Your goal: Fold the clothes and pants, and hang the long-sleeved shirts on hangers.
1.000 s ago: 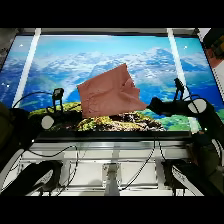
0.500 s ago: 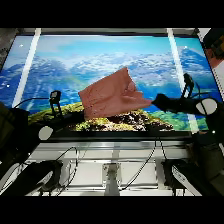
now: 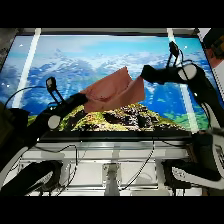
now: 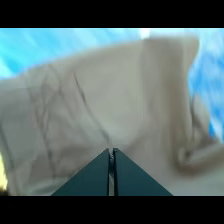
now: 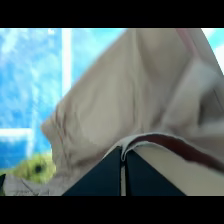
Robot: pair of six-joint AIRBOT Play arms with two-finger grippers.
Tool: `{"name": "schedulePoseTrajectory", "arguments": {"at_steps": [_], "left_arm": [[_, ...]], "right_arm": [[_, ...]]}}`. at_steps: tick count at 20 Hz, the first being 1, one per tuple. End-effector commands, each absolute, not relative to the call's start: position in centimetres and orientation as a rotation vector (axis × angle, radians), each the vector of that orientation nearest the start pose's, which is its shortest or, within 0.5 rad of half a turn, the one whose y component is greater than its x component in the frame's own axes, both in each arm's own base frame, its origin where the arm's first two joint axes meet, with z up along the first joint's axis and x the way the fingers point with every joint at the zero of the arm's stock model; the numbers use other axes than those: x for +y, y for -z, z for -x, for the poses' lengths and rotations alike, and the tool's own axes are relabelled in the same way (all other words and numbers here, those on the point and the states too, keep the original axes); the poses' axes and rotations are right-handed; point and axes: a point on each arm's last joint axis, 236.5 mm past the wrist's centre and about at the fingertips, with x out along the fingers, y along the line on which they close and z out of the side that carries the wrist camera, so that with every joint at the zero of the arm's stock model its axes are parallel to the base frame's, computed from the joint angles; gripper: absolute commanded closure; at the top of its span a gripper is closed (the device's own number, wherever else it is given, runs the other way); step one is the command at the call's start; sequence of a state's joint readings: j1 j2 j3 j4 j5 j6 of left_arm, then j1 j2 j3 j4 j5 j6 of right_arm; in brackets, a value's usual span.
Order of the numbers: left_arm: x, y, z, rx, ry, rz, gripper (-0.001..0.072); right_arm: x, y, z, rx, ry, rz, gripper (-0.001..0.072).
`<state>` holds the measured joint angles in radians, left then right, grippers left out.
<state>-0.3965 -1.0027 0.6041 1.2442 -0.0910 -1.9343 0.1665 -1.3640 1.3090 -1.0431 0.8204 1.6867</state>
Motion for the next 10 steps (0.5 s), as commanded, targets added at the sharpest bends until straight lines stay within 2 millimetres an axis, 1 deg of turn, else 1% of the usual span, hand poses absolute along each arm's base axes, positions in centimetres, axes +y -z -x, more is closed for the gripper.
{"name": "schedulePoseTrajectory", "arguments": {"at_steps": [1, 3, 5, 7, 10], "left_arm": [[-15.5, -4.2, -43.5, 0.540, 0.159, 0.635, 0.0699], [-15.2, -2.7, -44.0, 0.566, 0.133, 0.647, 0.0699], [-15.2, -1.4, -44.0, 0.590, 0.122, 0.642, 0.0699], [-15.1, -0.9, -44.3, 0.587, 0.116, 0.641, 0.0699], [-14.7, -0.9, -45.1, 0.554, 0.098, 0.675, 0.0699]], "right_arm": [[17.3, -9.4, -52.2, 0.846, -0.295, -0.558, 0.0707], [17.5, -8.9, -53.9, 0.836, -0.292, -0.563, 0.0708], [17.6, -7.7, -55.3, 0.842, -0.275, -0.588, 0.0708], [17.7, -6.7, -56.8, 0.834, -0.266, -0.594, 0.0708], [17.9, -5.6, -59.0, 0.823, -0.251, -0.622, 0.0708]]}}
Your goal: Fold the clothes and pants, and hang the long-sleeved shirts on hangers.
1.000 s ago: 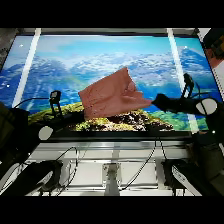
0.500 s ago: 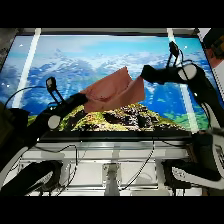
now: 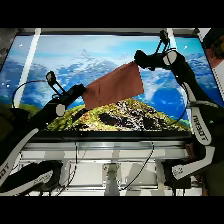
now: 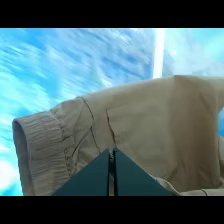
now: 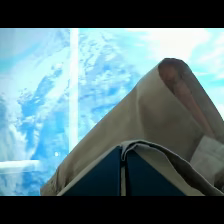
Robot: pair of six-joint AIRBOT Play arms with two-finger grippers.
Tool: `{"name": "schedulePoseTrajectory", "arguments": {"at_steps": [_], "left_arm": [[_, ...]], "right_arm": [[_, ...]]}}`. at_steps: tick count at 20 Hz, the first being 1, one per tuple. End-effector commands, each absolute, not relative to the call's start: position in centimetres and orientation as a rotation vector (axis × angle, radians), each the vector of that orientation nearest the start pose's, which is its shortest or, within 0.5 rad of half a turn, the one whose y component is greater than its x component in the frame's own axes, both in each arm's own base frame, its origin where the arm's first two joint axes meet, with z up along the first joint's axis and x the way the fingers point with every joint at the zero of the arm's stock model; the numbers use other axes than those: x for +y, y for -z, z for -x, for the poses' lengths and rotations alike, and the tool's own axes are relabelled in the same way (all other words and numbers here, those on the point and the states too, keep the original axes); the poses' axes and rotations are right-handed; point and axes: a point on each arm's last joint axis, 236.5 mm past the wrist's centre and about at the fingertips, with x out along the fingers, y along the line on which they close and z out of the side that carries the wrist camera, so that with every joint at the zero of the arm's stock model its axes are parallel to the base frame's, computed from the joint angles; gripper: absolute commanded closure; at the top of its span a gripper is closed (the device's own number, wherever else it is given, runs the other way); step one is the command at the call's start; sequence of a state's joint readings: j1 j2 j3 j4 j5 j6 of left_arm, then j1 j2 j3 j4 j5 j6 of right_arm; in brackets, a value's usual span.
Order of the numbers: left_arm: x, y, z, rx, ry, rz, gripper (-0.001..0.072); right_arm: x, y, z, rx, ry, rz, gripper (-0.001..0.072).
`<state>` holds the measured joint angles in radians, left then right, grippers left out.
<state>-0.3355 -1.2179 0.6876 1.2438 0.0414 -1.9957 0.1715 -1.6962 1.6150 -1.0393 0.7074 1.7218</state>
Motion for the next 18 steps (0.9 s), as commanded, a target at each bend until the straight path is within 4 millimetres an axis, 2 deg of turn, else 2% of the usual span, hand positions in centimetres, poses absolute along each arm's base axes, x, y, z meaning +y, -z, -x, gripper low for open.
{"name": "schedulePoseTrajectory", "arguments": {"at_steps": [1, 5, 9, 12, 16, 18], "left_arm": [[-14.7, -0.5, -45.2, 0.557, 0.092, 0.685, 0.0699], [-14.7, 1.0, -45.2, 0.584, 0.076, 0.683, 0.0699], [-14.7, 1.0, -45.3, 0.577, 0.076, 0.683, 0.0699], [-14.7, 1.1, -45.3, 0.578, 0.076, 0.683, 0.0698], [-14.6, 1.0, -45.4, 0.578, 0.076, 0.682, 0.0697], [-14.7, 1.1, -45.3, 0.578, 0.076, 0.682, 0.0696]], "right_arm": [[18.1, -5.4, -59.5, 0.821, -0.255, -0.631, 0.0708], [19.1, -5.0, -61.2, 0.839, -0.284, -0.628, 0.0708], [19.9, -4.9, -62.1, 0.855, -0.313, -0.608, 0.0708], [20.6, -3.8, -62.4, 0.896, -0.333, -0.602, 0.0708], [21.3, -1.4, -61.4, 0.970, -0.357, -0.593, 0.0708], [21.4, -1.0, -61.6, 0.970, -0.357, -0.606, 0.0705]]}}
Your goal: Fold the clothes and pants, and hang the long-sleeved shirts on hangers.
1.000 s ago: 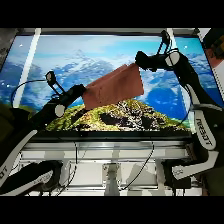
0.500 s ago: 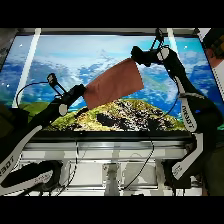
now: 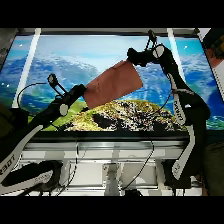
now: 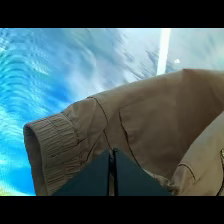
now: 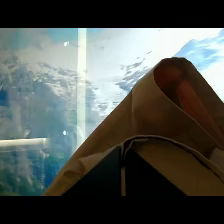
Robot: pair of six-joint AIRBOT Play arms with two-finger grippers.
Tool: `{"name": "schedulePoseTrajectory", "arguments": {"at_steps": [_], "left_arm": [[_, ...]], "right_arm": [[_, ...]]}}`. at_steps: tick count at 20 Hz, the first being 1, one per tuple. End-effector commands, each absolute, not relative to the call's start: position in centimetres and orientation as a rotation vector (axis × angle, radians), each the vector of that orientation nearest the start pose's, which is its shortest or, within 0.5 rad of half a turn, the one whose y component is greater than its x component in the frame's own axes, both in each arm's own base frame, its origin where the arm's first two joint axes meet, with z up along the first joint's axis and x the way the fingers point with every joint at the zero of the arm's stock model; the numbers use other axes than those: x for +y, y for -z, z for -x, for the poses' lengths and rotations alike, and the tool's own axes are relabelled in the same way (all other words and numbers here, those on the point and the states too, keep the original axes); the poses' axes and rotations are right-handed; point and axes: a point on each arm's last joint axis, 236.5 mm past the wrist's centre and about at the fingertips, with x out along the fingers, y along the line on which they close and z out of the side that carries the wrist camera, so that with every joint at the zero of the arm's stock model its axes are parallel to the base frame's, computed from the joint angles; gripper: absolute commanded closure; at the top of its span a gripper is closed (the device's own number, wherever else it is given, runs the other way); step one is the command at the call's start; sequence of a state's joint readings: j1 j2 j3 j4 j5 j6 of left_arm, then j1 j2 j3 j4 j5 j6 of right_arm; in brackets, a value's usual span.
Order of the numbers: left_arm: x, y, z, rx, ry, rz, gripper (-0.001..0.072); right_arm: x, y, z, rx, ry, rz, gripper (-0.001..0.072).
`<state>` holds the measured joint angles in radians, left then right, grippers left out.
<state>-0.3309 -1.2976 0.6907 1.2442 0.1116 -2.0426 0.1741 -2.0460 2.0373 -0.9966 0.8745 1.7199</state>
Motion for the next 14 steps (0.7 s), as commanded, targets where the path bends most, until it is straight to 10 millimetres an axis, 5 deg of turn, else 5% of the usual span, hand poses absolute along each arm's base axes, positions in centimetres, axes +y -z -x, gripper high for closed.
{"name": "schedulePoseTrajectory", "arguments": {"at_steps": [1, 2, 3, 4, 5, 7, 11, 14], "left_arm": [[-14.5, 1.1, -45.4, 0.577, 0.073, 0.683, 0.0695], [-14.2, 1.1, -45.5, 0.575, 0.067, 0.685, 0.0688], [-13.6, 1.1, -45.7, 0.570, 0.054, 0.688, 0.0606], [-12.6, 1.1, -45.9, 0.563, 0.035, 0.695, 0.0402], [-11.5, 1.1, -46.2, 0.555, 0.011, 0.702, 0.0297], [-9.5, 1.1, -46.7, 0.540, -0.028, 0.713, 0.0277], [-7.3, 1.0, -47.1, 0.521, -0.072, 0.726, 0.0277], [-6.5, -0.1, -47.0, 0.508, -0.079, 0.736, 0.0277]], "right_arm": [[21.4, -1.1, -62.0, 0.954, -0.354, -0.614, 0.0702], [21.3, -1.4, -62.6, 0.923, -0.349, -0.630, 0.0636], [21.2, -1.9, -63.4, 0.886, -0.344, -0.646, 0.0475], [21.0, -2.5, -64.1, 0.847, -0.338, -0.662, 0.0472], [20.8, -2.9, -64.6, 0.821, -0.331, -0.667, 0.0466], [20.7, -3.0, -64.7, 0.812, -0.329, -0.667, 0.0254], [19.4, -2.7, -64.6, 0.831, -0.313, -0.658, 0.0205], [14.7, -1.9, -63.5, 0.924, -0.271, -0.675, 0.0197]]}}
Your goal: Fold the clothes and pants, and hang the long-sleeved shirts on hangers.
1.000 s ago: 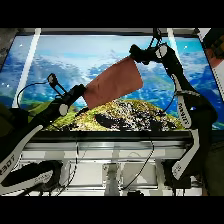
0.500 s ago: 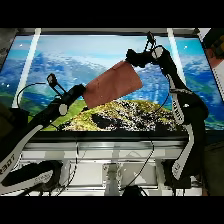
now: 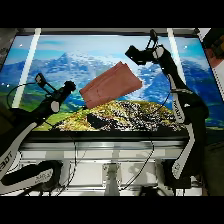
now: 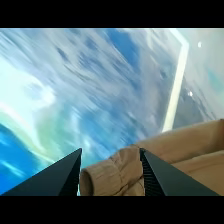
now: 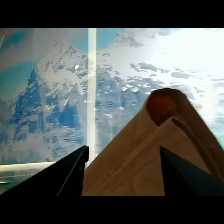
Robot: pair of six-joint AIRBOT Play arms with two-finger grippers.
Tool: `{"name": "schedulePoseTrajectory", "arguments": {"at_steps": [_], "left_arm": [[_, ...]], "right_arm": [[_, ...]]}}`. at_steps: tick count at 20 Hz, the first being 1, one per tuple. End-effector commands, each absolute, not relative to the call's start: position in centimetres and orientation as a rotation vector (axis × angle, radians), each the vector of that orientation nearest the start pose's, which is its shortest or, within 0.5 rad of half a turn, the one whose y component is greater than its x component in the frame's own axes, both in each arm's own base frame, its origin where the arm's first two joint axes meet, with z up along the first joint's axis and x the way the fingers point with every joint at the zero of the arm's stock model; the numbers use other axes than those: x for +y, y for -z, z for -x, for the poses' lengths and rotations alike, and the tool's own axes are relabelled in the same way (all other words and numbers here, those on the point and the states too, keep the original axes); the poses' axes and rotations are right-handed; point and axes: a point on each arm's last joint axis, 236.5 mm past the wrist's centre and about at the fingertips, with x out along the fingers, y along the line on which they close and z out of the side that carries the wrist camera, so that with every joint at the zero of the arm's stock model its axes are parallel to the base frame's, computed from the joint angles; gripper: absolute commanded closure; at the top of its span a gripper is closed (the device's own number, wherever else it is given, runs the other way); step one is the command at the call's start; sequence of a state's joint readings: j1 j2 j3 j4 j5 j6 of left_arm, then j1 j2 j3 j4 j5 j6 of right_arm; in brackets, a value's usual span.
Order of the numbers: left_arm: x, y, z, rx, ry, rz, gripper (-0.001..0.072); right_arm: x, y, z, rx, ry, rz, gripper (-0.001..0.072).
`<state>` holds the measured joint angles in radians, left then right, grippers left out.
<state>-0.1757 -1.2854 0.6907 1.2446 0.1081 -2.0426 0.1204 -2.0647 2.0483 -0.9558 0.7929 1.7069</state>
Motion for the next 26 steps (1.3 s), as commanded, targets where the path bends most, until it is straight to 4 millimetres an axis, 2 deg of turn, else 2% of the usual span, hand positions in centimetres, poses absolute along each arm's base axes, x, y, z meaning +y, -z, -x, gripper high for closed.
{"name": "schedulePoseTrajectory", "arguments": {"at_steps": [1, 3, 5, 7, 8, 9, 13, 15, 16, 19, 22, 26], "left_arm": [[-6.4, -0.8, -46.9, 0.500, -0.076, 0.739, 0.0277], [-6.2, -1.9, -46.3, 0.502, -0.072, 0.745, 0.0277], [-5.7, -2.5, -45.5, 0.529, -0.080, 0.752, 0.0277], [-5.0, -3.0, -44.6, 0.556, -0.092, 0.759, 0.0276], [-4.8, -3.3, -44.2, 0.570, -0.092, 0.746, 0.0277], [-4.5, -3.4, -43.8, 0.581, -0.088, 0.720, 0.0277], [-4.5, -4.0, -43.1, 0.596, -0.076, 0.696, 0.0277], [-4.6, -4.0, -43.0, 0.596, -0.074, 0.695, 0.0277], [-4.6, -4.0, -43.0, 0.596, -0.074, 0.695, 0.0277], [-4.6, -4.0, -43.0, 0.596, -0.074, 0.695, 0.0277], [-4.6, -4.0, -43.0, 0.596, -0.074, 0.695, 0.0277], [-4.6, -4.0, -43.0, 0.596, -0.074, 0.695, 0.0277]], "right_arm": [[12.8, -1.1, -62.4, 0.993, -0.261, -0.698, 0.0203], [10.5, 0.1, -59.5, 1.136, -0.304, -0.733, 0.0230], [10.7, -0.4, -56.0, 1.262, -0.470, -0.804, 0.0242], [10.5, 0.1, -54.0, 1.346, -0.536, -0.841, 0.0222], [10.4, 1.1, -53.0, 1.402, -0.545, -0.837, 0.0138], [10.4, 2.3, -51.9, 1.466, -0.548, -0.821, 0.0098], [9.1, 6.7, -48.5, 1.661, -0.493, -0.723, 0.0093], [8.9, 7.2, -48.8, 1.651, -0.476, -0.724, 0.0084], [8.9, 7.2, -48.9, 1.647, -0.474, -0.727, 0.0027], [10.0, 6.9, -49.2, 1.642, -0.484, -0.751, 0.0026], [10.8, 7.4, -49.5, 1.632, -0.478, -0.738, 0.0017], [12.5, 7.9, -51.6, 1.563, -0.434, -0.756, 0.0017]]}}
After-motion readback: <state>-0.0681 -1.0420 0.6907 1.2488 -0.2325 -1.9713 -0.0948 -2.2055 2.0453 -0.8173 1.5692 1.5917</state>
